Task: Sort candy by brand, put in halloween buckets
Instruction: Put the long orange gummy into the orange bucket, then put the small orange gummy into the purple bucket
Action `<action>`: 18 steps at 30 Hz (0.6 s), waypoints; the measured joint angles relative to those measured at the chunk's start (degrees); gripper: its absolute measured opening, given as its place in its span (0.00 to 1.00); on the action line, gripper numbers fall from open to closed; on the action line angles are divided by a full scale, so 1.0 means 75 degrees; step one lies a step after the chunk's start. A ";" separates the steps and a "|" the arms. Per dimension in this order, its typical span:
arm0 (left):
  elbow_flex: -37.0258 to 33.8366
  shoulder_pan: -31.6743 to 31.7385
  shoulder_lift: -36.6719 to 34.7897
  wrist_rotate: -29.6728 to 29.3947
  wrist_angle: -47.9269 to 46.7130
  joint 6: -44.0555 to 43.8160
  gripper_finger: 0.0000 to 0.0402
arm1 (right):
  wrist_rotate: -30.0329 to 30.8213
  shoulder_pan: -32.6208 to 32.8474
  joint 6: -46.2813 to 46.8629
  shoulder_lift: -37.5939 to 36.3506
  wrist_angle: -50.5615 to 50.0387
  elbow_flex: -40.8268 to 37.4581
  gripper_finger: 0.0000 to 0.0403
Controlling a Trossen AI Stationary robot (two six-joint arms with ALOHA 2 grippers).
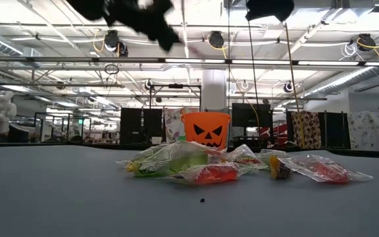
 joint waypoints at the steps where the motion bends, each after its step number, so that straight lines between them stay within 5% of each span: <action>1: 0.0074 0.0182 0.0276 0.0098 0.0003 -0.0004 0.01 | 0.0020 0.0019 -0.0007 -0.0034 -0.0014 0.0000 0.42; 8: 0.0596 0.0570 0.2065 0.0121 -0.0089 -0.0340 0.06 | 0.0176 0.0046 -0.0209 -0.0084 -0.0072 -0.0003 0.42; 18: 0.1068 0.0352 0.2288 0.0069 -0.1302 -0.1839 0.39 | 0.0155 0.0047 -0.0065 -0.0081 -0.0240 -0.0003 0.42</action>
